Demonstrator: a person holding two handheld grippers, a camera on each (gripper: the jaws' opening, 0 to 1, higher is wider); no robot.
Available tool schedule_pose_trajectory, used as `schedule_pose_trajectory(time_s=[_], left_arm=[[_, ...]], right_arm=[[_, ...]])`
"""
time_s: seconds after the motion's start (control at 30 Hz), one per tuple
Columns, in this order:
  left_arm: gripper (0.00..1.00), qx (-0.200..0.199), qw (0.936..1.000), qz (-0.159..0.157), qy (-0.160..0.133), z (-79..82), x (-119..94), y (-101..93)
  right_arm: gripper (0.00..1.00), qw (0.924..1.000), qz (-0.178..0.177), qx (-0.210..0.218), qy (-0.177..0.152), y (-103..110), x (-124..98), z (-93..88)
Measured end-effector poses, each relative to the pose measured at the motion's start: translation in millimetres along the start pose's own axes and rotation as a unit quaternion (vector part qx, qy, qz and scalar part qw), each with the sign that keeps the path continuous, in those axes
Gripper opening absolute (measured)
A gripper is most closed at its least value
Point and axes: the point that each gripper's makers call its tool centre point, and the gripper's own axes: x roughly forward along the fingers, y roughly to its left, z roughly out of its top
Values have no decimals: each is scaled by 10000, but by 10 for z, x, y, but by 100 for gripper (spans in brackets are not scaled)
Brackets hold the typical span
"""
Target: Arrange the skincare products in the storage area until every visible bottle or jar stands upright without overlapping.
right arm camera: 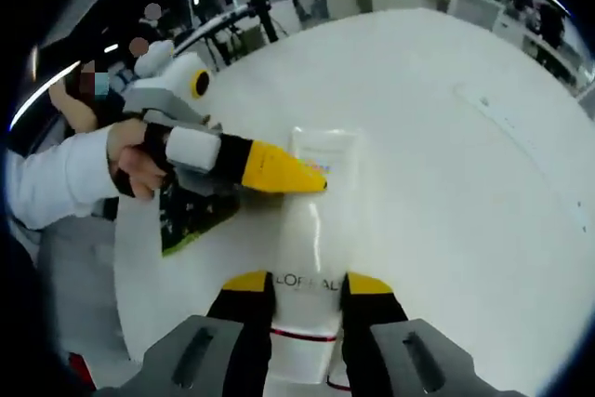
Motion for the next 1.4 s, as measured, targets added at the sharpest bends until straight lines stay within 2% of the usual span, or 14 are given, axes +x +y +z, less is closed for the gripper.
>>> schedule_pose_trajectory(time_s=[0.07,0.13,0.17,0.33,0.37,0.43,0.63,0.77,0.87,1.0,1.03,1.23,1.4], left_arm=[[21,-170,9999,18,-29,33,46,13],[21,-147,9999,31,-66,63,83,17],[21,-132,9999,47,-88,69,88,14],[21,113,9998,-1,-165,120,141,29],[21,289,9994,-37,-201,135,145,30],[20,215,9996,-5,-196,133,149,37],[17,-48,9998,13,-195,127,118,35],[15,47,9998,15,-210,146,91,16],[14,77,9995,-98,-286,188,16,-22],[13,622,9967,-304,-417,285,-91,-195],[12,628,9966,-324,-423,293,-114,-228],[12,1251,9902,-443,-428,313,-235,-381],[12,2049,9765,-564,-355,276,-363,-537]], right_arm=[[21,10000,-23,-21,-53,15,1,2],[21,9998,-15,-111,-172,13,3,16],[21,9998,-10,7,-208,4,3,25],[22,9996,-41,10,-292,-3,18,45],[22,9996,-45,29,-294,-11,20,48],[22,9995,-68,34,-310,-17,24,45],[24,9993,-114,-14,-360,-10,29,46],[25,9997,-68,25,-227,42,59,63],[26,9995,-99,-110,-274,90,41,105],[26,9992,-81,-96,-387,159,-3,188],[26,9991,-87,-122,-396,171,-9,195],[27,9983,-143,-420,-370,248,-45,247],[27,9976,-94,-540,-420,326,-87,248]])
